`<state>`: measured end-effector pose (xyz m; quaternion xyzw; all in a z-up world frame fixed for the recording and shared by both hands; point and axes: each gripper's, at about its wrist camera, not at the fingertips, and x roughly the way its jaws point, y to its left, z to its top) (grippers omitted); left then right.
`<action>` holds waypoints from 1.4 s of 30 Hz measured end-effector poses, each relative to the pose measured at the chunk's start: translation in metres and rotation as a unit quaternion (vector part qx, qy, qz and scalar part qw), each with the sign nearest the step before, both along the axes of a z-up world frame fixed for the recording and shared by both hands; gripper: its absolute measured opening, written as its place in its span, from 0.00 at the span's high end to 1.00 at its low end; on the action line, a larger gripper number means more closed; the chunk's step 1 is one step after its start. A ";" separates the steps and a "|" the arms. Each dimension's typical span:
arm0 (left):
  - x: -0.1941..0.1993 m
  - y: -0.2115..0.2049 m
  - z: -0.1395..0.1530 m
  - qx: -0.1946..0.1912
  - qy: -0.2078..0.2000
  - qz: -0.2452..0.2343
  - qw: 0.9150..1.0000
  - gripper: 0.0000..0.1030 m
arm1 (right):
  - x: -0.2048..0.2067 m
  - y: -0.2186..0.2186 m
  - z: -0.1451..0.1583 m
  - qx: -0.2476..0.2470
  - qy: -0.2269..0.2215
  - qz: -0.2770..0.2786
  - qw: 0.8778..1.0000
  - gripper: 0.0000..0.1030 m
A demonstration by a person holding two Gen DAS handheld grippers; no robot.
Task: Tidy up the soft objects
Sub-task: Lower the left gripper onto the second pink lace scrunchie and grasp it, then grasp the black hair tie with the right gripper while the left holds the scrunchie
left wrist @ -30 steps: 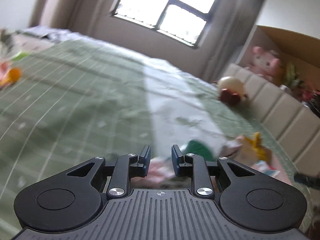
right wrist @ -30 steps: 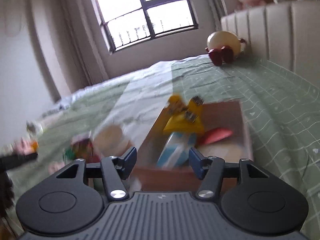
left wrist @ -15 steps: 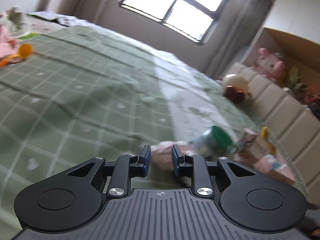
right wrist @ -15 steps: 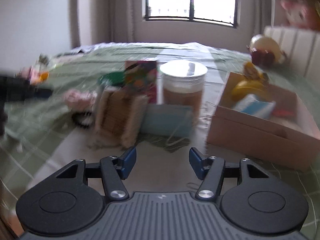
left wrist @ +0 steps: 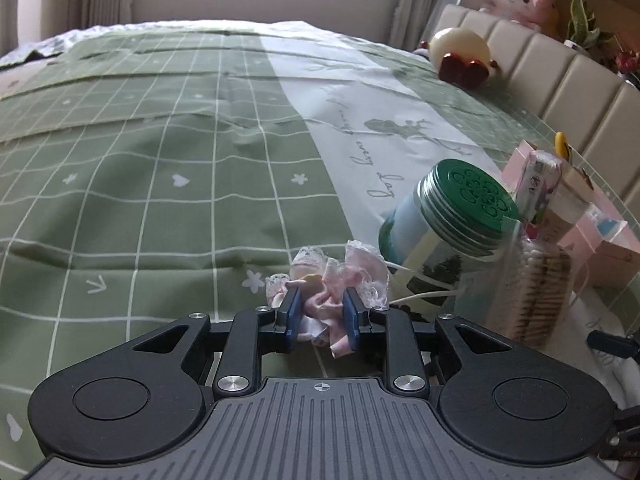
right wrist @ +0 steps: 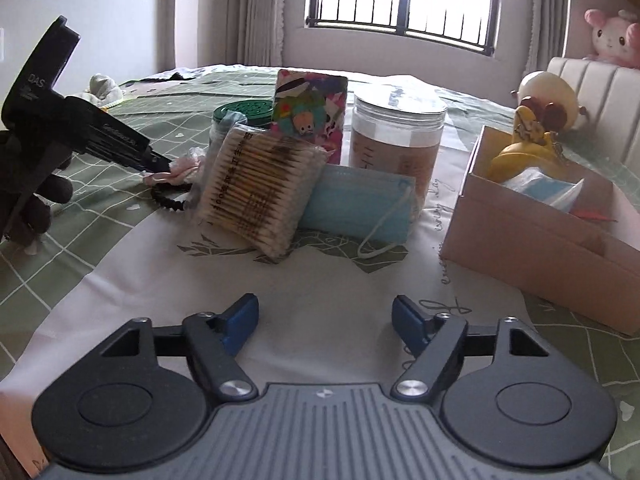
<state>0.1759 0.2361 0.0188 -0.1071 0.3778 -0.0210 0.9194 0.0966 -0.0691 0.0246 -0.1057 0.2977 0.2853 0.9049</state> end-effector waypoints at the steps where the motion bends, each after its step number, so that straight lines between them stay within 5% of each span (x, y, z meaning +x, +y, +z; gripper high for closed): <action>1: 0.001 0.001 -0.001 -0.008 0.004 -0.003 1.000 0.75 | 0.000 0.000 0.000 0.001 0.002 0.002 1.000 0.24; 4: 0.004 0.004 0.000 -0.018 0.010 -0.011 1.000 0.75 | -0.001 0.001 -0.001 0.001 0.001 0.002 1.000 0.23; 6: 0.001 -0.004 0.008 0.012 0.000 -0.013 1.000 0.75 | -0.002 0.001 -0.001 -0.001 -0.002 0.000 1.000 0.22; 12: -0.028 -0.016 0.044 0.038 -0.111 -0.036 0.992 0.74 | -0.001 0.000 -0.001 0.005 0.003 0.000 1.000 0.22; 18: -0.021 -0.055 0.032 0.175 -0.075 -0.125 0.974 0.71 | -0.001 -0.001 -0.001 0.005 0.003 -0.001 1.000 0.21; 22: -0.013 -0.065 0.015 0.254 -0.057 -0.134 0.956 0.69 | -0.001 0.000 -0.001 0.005 0.003 -0.002 1.000 0.21; 28: 0.018 -0.027 0.002 0.186 -0.005 -0.074 0.980 0.68 | -0.001 0.000 -0.002 0.006 0.005 -0.002 1.000 0.21; 32: 0.029 -0.008 0.001 0.184 -0.018 -0.013 0.983 0.68 | 0.000 0.000 -0.003 0.009 0.011 0.004 1.000 0.18; 39: 0.035 0.011 -0.007 0.105 -0.023 0.005 0.994 0.71 | 0.007 -0.001 -0.005 0.020 0.036 0.023 0.999 0.09; 42: 0.026 0.019 -0.003 0.054 -0.028 0.017 0.998 0.81 | 0.005 -0.001 -0.005 0.018 0.032 0.024 0.999 0.09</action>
